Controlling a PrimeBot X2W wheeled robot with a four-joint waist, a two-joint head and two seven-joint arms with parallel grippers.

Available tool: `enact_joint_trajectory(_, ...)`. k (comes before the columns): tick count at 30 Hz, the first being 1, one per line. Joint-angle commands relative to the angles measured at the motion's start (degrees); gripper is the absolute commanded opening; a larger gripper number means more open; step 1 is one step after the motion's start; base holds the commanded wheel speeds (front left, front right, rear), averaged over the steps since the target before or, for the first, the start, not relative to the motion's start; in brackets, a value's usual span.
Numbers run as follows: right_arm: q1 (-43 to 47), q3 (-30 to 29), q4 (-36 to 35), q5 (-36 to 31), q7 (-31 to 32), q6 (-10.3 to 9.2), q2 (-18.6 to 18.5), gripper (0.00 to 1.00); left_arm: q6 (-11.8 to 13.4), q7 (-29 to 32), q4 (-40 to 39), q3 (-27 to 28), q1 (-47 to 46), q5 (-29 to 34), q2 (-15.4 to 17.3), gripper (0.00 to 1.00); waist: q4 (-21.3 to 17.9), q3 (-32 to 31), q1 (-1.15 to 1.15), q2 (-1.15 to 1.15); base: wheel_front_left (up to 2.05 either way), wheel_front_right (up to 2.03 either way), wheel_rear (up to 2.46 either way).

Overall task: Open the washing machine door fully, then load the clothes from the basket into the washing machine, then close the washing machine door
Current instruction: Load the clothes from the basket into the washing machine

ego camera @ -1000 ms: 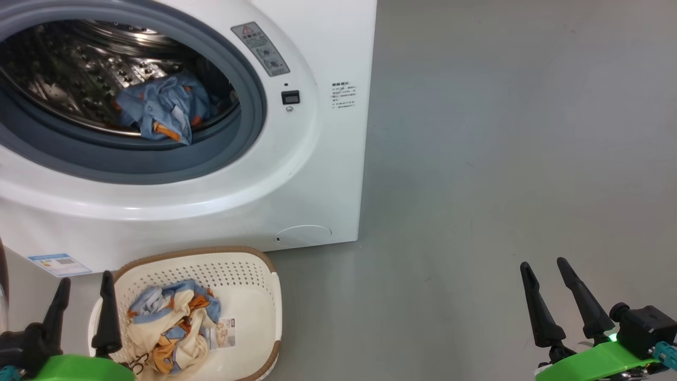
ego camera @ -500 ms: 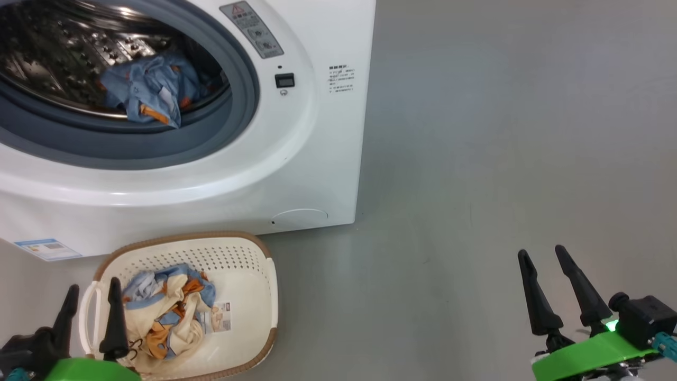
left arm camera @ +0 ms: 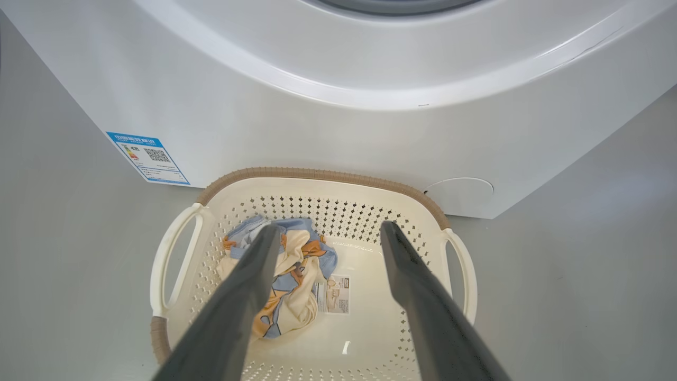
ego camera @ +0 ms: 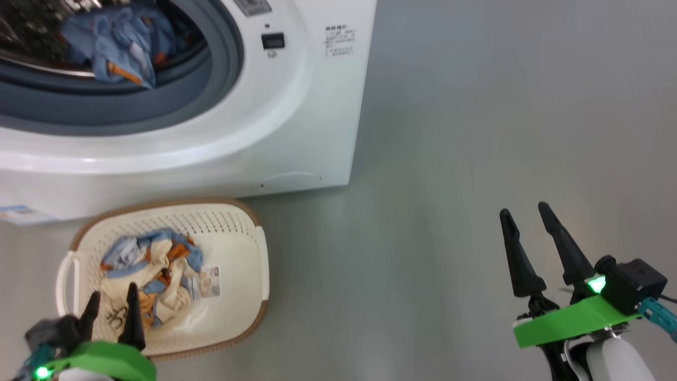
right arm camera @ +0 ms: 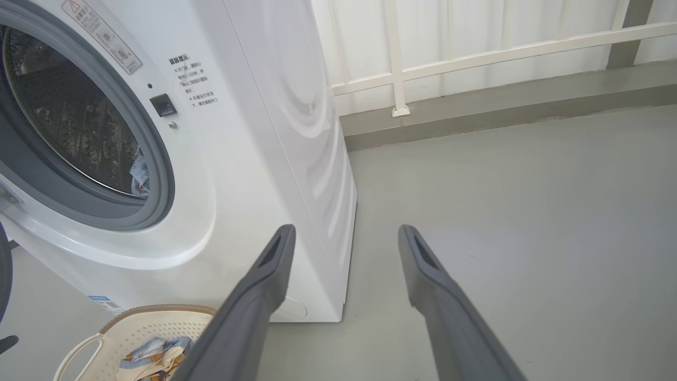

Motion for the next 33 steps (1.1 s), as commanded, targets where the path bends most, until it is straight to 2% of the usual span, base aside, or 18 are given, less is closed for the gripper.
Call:
enact_joint_trajectory(1, -1.37, 1.78, -1.51, -0.74, -0.27, 0.09, 0.12, 1.00, -0.17, -0.29, 1.15, 1.11, -2.51, -0.35, 1.74, 1.00, 0.15, 3.67, 0.00, 0.00, 0.00, 0.00, 0.00)
enact_joint_trajectory(14, -7.67, 3.34, -2.48, -2.43, -0.27, 0.09, 1.26, 1.00, -0.17, -0.29, 23.94, -7.20, -20.72, -0.37, 4.42, 1.00, 0.89, 15.10, 0.00, 0.00, 0.00, 0.00, 0.00)
enact_joint_trajectory(20, -9.82, 4.48, -2.81, -3.03, -0.27, 0.09, 1.64, 1.00, -0.17, 0.42, 32.09, -11.04, -27.31, 0.09, 5.77, 1.00, 0.36, 19.06, 0.00, 0.00, 0.00, 0.00, 0.00)
enact_joint_trajectory(33, -13.34, 6.64, -3.58, -3.88, -0.27, 0.09, 1.97, 1.00, -0.09, 8.23, 37.23, -15.50, -36.36, 0.46, 10.07, 1.00, -1.42, 26.13, 0.00, 0.00, 0.00, 0.00, 0.00)
